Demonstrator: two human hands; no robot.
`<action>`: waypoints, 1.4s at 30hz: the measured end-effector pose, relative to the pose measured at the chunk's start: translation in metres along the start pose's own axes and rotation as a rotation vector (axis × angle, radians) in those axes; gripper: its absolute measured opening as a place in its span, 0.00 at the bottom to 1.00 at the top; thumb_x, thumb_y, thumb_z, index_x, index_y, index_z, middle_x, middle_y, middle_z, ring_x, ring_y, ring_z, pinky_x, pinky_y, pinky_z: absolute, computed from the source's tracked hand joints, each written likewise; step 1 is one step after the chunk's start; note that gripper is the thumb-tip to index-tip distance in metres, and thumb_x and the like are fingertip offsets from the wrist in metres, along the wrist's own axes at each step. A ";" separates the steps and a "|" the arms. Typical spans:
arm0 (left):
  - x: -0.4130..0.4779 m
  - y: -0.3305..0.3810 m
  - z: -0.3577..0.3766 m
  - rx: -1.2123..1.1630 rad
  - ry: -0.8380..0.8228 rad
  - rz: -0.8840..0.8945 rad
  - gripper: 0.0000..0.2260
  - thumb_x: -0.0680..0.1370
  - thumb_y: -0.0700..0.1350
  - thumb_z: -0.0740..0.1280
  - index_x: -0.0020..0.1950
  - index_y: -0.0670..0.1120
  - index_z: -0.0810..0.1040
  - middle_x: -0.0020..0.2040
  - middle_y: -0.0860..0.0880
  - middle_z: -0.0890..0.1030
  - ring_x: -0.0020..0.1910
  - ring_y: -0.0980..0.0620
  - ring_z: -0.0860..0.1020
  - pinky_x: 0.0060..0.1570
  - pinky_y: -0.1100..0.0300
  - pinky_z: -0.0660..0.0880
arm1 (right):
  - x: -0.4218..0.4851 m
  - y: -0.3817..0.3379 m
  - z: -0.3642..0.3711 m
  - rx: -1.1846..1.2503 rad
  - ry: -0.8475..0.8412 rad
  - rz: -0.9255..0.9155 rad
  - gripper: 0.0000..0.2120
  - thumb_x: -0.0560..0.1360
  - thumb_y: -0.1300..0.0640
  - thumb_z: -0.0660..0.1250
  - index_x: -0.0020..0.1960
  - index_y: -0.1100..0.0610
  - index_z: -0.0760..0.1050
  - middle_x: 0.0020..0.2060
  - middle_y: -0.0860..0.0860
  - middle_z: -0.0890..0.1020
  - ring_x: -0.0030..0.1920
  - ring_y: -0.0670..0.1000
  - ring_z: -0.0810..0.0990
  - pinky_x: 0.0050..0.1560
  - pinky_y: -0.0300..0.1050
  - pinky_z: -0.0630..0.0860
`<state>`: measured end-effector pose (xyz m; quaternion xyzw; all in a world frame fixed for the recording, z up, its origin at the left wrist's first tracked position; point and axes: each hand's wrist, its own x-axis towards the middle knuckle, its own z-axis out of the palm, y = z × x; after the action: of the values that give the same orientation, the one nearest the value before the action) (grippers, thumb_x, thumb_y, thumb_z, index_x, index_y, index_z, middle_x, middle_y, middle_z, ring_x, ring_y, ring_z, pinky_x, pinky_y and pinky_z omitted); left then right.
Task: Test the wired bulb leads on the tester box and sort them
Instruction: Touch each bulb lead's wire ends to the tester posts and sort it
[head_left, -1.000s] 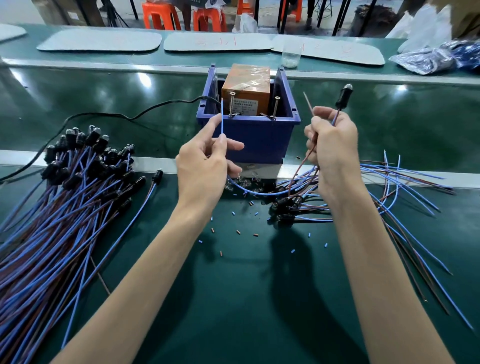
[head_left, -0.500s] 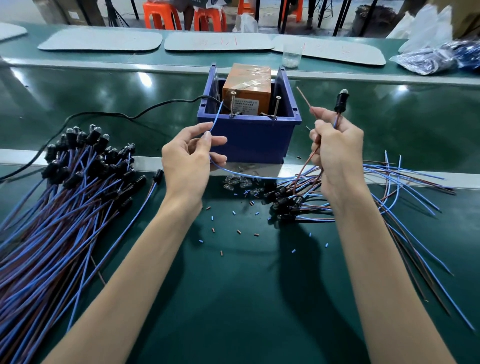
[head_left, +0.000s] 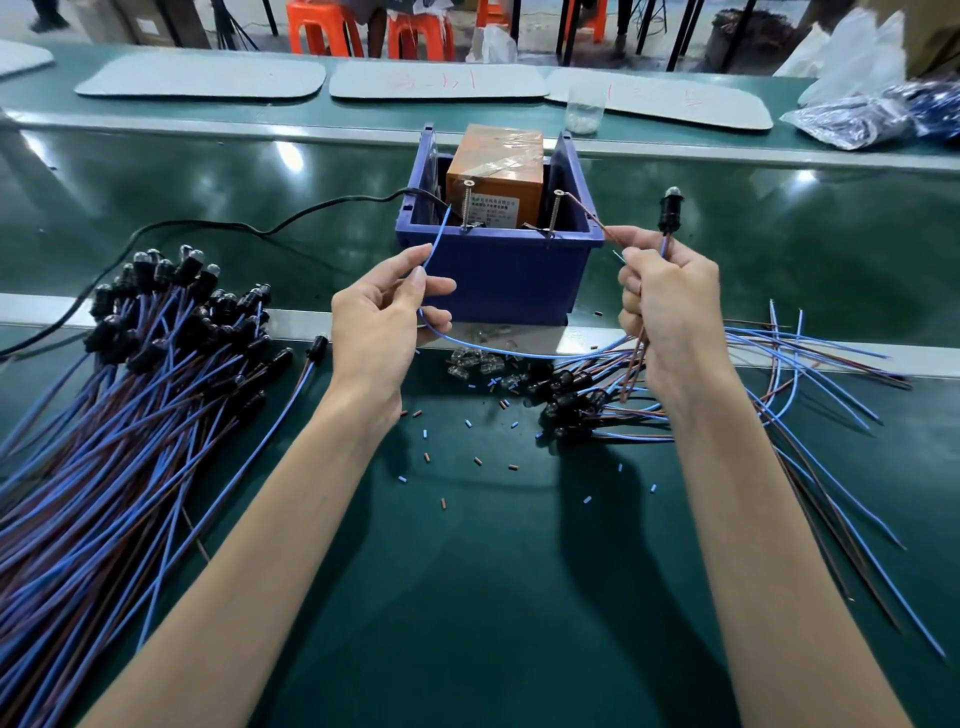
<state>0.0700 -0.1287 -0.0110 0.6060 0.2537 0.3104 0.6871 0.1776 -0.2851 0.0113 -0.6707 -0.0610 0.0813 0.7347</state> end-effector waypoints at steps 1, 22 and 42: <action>0.000 0.000 0.000 0.002 0.000 -0.002 0.10 0.82 0.38 0.60 0.56 0.49 0.79 0.38 0.52 0.82 0.25 0.59 0.74 0.33 0.67 0.75 | 0.000 0.000 0.000 0.002 -0.005 0.000 0.14 0.79 0.66 0.55 0.50 0.55 0.78 0.20 0.40 0.64 0.21 0.42 0.57 0.21 0.34 0.56; 0.003 0.000 -0.001 0.002 -0.031 0.031 0.13 0.82 0.37 0.58 0.51 0.52 0.80 0.31 0.59 0.77 0.23 0.61 0.68 0.29 0.69 0.69 | 0.000 0.001 0.003 0.050 -0.087 0.019 0.14 0.79 0.67 0.55 0.46 0.56 0.78 0.22 0.42 0.63 0.21 0.41 0.56 0.20 0.33 0.56; 0.003 -0.001 -0.001 -0.002 -0.034 0.012 0.14 0.82 0.37 0.57 0.50 0.51 0.80 0.35 0.53 0.73 0.24 0.60 0.66 0.28 0.69 0.68 | -0.001 0.002 0.003 0.016 -0.059 -0.014 0.12 0.79 0.65 0.60 0.43 0.56 0.79 0.22 0.42 0.60 0.22 0.42 0.56 0.20 0.33 0.56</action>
<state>0.0718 -0.1260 -0.0121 0.6119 0.2381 0.3045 0.6901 0.1764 -0.2826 0.0099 -0.6618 -0.0867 0.0966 0.7383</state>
